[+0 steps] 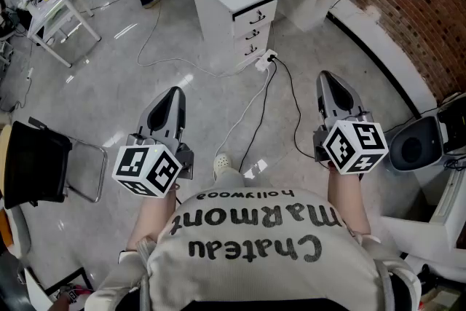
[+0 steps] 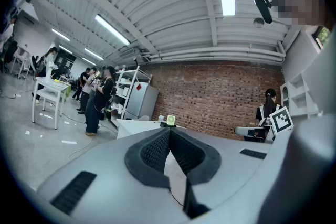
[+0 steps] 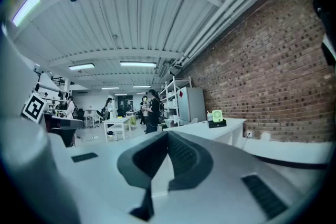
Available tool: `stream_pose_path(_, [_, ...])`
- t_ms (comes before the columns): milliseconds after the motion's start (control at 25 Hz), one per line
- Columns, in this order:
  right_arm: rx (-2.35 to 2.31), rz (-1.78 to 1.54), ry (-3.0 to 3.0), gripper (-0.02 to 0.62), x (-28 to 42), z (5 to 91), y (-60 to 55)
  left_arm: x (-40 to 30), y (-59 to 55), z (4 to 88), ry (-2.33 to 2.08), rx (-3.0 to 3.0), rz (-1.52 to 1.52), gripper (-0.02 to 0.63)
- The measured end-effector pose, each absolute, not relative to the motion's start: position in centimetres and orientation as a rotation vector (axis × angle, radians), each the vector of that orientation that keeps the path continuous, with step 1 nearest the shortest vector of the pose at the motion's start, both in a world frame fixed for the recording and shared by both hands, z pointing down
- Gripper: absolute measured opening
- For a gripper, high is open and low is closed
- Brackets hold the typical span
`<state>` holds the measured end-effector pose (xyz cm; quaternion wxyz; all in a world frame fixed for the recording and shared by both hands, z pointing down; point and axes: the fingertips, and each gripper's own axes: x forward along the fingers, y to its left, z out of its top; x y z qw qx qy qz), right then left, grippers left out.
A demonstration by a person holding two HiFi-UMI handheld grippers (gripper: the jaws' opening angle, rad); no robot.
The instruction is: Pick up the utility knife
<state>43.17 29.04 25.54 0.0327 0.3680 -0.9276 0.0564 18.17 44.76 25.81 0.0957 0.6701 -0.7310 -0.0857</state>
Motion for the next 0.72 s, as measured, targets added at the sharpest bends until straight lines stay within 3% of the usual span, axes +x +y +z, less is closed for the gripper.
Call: stream_pose_path(720, [1.139, 0.237, -2.837, 0.003, 34.2, 25.5, 19.9, 9.0, 35.1, 25.3, -2.134, 1.988, -0.278, 0.001])
